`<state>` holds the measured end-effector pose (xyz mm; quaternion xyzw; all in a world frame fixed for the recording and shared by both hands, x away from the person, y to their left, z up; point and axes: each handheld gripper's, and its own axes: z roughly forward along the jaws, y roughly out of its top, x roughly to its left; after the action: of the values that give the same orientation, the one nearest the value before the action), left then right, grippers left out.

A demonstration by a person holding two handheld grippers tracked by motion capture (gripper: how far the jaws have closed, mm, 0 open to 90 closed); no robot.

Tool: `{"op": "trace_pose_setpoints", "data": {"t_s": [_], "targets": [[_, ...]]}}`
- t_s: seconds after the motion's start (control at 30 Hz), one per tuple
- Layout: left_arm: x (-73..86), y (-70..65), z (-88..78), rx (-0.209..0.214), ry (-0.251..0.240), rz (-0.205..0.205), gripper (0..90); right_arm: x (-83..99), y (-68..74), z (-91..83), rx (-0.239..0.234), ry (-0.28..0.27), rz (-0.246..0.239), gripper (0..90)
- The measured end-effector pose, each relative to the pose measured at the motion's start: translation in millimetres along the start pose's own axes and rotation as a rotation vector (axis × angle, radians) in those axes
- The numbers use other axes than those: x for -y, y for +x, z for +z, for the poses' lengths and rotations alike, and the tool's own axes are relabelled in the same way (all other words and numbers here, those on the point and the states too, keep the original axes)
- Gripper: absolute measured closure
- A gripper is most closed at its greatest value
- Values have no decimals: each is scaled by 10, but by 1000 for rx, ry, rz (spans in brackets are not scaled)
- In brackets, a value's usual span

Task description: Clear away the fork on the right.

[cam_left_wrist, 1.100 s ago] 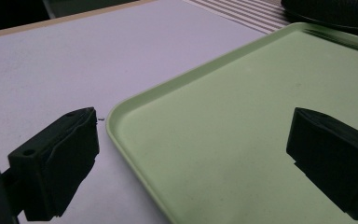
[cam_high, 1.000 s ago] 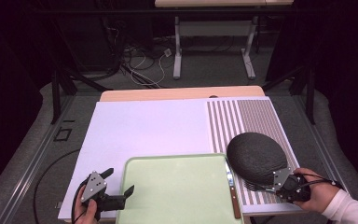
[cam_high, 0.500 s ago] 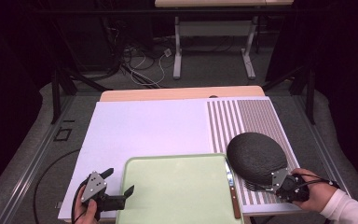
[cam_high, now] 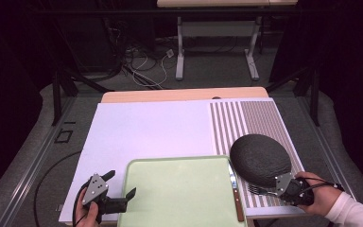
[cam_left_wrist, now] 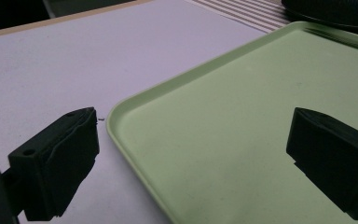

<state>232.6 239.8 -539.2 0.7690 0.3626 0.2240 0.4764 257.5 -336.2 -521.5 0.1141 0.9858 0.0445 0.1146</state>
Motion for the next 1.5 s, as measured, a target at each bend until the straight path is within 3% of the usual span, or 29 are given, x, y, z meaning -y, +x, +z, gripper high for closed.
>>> {"op": "trace_pose_setpoints", "data": {"t_s": [0.07,0.1,0.13,0.4,0.6,0.73,0.83,1.13,1.17,1.2,1.27,1.37,1.5], "targets": [[0,-1,-2,-1,-1,-1,28,19,7,-8,-14,-32,10,772],[0,-1,-2,0,-1,-1,28,18,18,-37,-9,-13,13,772],[0,-1,-2,-1,-1,-2,28,30,26,-41,-8,-43,12,772],[-1,-3,0,-1,-1,-2,28,32,89,-229,9,-84,27,772],[2,3,-3,-3,-2,-6,28,-18,84,-267,17,-109,27,773],[3,4,-3,-3,-2,-8,28,-30,72,-329,31,-129,57,772],[3,3,-3,-3,-2,-7,28,-38,48,-361,20,-162,113,772],[3,2,-1,-3,-1,-7,28,-118,-29,-419,67,-222,275,772],[3,2,-2,-4,-1,-7,28,-124,-39,-428,85,-212,305,772],[3,3,-3,-4,-1,-7,28,-124,-58,-409,61,-243,336,772],[5,6,-3,-4,-1,-9,28,-133,-78,-420,71,-234,429,772],[4,7,-1,-3,0,-7,28,-128,-124,-429,47,-265,547,772],[3,4,-1,-2,2,-5,28,-121,-192,-451,-24,-314,723,772]]}}
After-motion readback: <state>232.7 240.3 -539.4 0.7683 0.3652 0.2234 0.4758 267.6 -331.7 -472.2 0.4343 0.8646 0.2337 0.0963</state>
